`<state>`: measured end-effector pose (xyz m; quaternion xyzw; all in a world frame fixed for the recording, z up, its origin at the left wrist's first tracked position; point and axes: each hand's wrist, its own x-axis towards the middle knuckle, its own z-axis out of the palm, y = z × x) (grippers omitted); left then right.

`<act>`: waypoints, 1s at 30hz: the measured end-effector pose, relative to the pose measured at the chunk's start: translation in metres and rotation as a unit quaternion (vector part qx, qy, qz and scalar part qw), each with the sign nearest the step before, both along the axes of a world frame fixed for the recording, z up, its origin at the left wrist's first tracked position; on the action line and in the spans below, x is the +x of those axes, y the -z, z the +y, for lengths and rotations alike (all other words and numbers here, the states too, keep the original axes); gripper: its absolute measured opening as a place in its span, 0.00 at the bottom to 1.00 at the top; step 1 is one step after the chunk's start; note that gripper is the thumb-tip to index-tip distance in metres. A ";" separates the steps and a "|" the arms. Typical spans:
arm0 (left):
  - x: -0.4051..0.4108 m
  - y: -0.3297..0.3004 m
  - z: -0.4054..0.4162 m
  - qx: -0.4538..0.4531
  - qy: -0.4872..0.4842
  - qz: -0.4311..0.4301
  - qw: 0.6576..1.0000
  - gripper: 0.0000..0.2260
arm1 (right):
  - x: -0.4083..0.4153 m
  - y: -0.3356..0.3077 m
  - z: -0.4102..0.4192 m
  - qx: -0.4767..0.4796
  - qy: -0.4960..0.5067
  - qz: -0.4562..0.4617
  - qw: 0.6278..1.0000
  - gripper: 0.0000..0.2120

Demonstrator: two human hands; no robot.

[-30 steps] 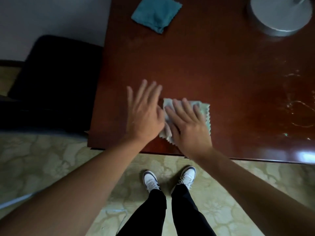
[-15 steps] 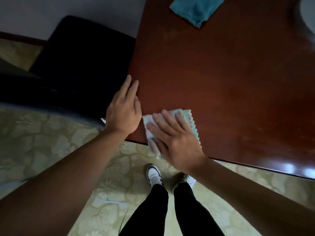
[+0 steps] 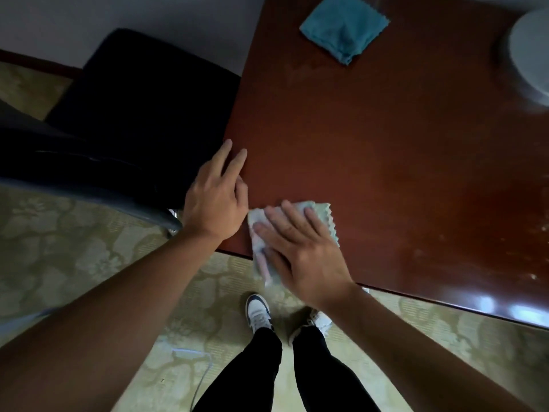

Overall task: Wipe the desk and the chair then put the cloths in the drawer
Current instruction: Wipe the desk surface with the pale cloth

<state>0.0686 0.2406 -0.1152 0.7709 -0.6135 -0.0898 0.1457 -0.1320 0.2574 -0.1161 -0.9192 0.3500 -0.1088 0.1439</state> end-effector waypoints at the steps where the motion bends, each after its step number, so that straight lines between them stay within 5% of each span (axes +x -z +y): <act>1: 0.001 0.000 -0.001 -0.004 0.024 -0.027 0.999 0.22 | -0.005 -0.001 -0.014 -0.001 0.026 0.007 1.000 0.20; 6: -0.031 -0.013 -0.016 -0.015 0.167 -0.124 0.978 0.24 | -0.047 -0.004 -0.084 0.002 0.208 0.024 0.978 0.22; 15: -0.201 -0.017 -0.075 -0.108 0.303 -0.023 0.947 0.21 | -0.193 -0.005 -0.022 0.002 0.267 0.038 0.963 0.20; 26: -0.335 -0.006 -0.133 -0.026 0.292 -0.069 0.954 0.24 | -0.361 0.001 -0.142 0.002 0.460 0.087 0.884 0.24; 30: -0.355 0.002 -0.164 -0.022 0.222 -0.057 0.973 0.23 | -0.360 0.003 -0.207 -0.001 0.454 0.070 0.888 0.25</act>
